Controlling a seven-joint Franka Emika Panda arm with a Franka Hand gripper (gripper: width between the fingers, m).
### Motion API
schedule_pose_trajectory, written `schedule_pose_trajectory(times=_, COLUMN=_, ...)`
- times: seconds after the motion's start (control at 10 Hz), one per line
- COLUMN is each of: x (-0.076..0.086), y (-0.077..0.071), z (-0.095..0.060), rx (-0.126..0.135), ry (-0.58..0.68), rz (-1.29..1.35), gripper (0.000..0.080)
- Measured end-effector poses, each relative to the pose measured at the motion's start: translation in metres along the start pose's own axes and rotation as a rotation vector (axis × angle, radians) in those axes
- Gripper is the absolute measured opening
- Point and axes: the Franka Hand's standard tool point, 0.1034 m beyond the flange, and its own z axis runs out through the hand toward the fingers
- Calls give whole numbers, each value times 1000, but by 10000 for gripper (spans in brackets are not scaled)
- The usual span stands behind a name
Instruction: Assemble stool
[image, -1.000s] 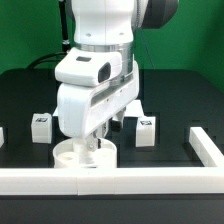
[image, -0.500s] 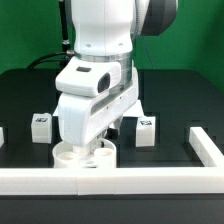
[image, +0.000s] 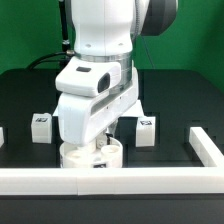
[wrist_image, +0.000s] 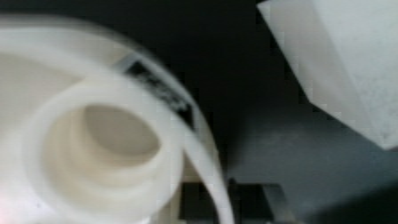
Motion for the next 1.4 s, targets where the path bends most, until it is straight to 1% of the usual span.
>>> schedule_pose_trajectory(times=0.5, x=0, y=0, z=0, rx=0, ry=0, rz=0, gripper=29)
schedule_pose_trajectory(times=0.6, x=4, y=-2, z=0, rx=-3, ry=1, rz=-11, gripper=29)
schedule_pose_trajectory(times=0.8, x=32, y=-14, z=0, rx=-6, ry=13, rz=-60, gripper=29)
schedule_pose_trajectory(times=1.0, x=54, y=-27, z=0, rx=-7, ry=15, rz=-103, gripper=29)
schedule_pose_trajectory(times=1.2, x=74, y=-36, z=1, rx=-8, ry=17, rz=-120, gripper=29)
schedule_pose_trajectory(times=1.4, x=86, y=-44, z=1, rx=-9, ry=19, rz=-97, gripper=29)
